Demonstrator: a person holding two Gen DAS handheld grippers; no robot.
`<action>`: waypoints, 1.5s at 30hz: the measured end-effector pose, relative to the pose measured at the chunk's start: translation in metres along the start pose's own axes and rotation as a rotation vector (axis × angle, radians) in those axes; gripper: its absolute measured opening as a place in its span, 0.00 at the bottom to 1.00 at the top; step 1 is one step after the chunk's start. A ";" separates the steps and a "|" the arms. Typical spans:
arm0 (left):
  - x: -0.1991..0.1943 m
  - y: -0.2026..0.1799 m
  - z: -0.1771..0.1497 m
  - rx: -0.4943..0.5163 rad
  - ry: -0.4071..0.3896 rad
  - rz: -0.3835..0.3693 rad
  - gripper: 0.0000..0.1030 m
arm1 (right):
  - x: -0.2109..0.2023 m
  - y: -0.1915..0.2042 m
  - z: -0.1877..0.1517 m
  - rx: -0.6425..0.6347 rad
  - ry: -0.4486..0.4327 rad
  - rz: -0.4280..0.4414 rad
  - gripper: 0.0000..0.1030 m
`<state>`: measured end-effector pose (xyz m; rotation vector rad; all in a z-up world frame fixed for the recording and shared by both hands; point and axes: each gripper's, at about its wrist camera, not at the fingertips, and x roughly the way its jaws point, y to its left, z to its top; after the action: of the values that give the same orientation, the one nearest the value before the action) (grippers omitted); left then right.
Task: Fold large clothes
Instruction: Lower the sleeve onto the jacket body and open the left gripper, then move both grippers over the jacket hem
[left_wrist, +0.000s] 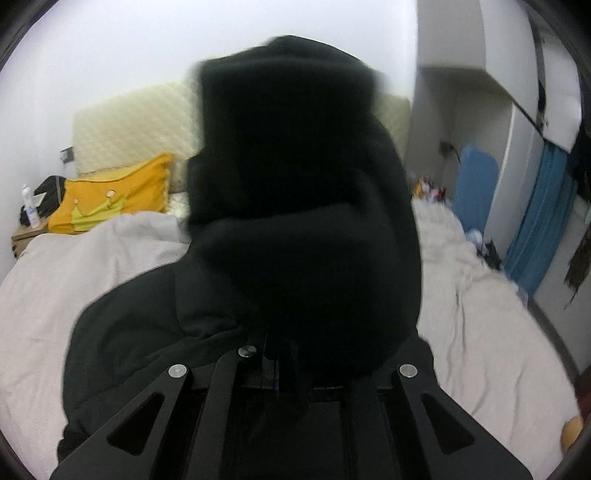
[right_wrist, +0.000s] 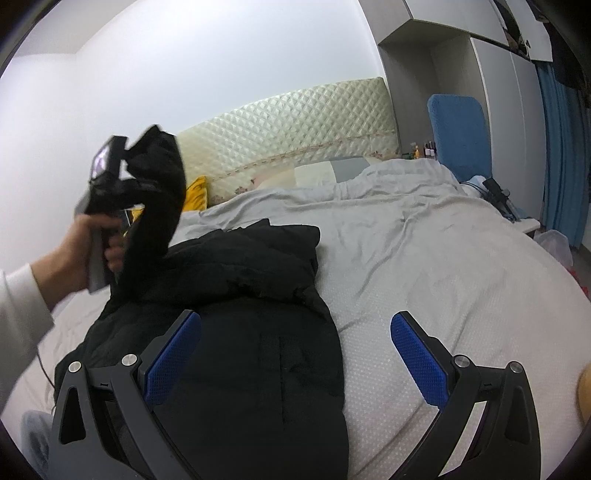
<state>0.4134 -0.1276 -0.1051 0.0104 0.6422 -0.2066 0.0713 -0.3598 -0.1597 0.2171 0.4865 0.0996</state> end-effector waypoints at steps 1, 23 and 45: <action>0.008 -0.006 -0.007 0.014 0.014 -0.002 0.09 | 0.002 -0.001 0.000 0.002 0.003 0.003 1.00; 0.080 -0.041 -0.056 0.057 0.184 -0.017 0.09 | 0.020 -0.007 -0.001 0.006 0.035 -0.002 1.00; -0.102 0.056 -0.067 -0.044 -0.038 -0.049 0.84 | 0.045 0.053 0.028 -0.124 -0.044 0.038 1.00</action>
<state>0.3050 -0.0492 -0.1011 -0.0518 0.6098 -0.2390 0.1220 -0.3065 -0.1440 0.1067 0.4309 0.1613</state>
